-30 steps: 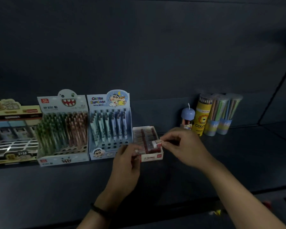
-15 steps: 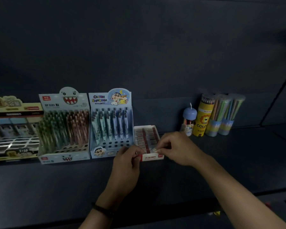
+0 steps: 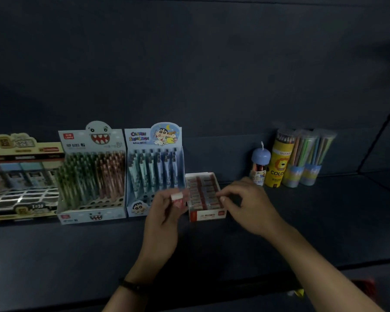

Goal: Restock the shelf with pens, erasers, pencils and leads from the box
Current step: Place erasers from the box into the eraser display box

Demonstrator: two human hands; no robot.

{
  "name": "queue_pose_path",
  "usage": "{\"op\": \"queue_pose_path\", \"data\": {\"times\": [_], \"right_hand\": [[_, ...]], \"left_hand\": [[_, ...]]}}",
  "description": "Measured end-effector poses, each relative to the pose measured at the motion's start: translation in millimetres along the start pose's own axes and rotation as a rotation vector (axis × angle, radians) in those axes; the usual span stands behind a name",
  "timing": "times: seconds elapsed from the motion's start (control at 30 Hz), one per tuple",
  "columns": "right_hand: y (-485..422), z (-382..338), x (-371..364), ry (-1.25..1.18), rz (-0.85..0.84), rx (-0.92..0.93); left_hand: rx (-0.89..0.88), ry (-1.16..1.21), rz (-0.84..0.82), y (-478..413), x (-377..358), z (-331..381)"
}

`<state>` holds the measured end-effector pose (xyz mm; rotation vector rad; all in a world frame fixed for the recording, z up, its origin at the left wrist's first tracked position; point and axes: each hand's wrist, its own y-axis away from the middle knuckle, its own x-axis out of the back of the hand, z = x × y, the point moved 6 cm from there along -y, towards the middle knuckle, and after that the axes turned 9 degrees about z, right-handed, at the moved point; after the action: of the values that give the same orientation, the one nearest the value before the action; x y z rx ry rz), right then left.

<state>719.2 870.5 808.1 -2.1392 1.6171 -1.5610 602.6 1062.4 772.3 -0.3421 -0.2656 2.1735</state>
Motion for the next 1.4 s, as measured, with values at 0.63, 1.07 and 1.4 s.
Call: {"op": "queue_pose_path", "data": {"times": [0.63,1.07,1.4], "right_hand": [[-4.1,-39.8,-14.1,-1.034,-0.069,-0.52],[-84.3,7.4,-34.6,-0.098,-0.012,-0.086],[-102.4,16.1,-91.3,0.143,-0.179,0.027]], "left_hand": [[-0.081,-0.039,-0.199,-14.0,-15.6,44.7],[-0.335,-0.808,-0.125,-2.6,-21.5,-7.4],[-0.363,-0.799,-0.07,-9.8,-16.3,-22.7]]}}
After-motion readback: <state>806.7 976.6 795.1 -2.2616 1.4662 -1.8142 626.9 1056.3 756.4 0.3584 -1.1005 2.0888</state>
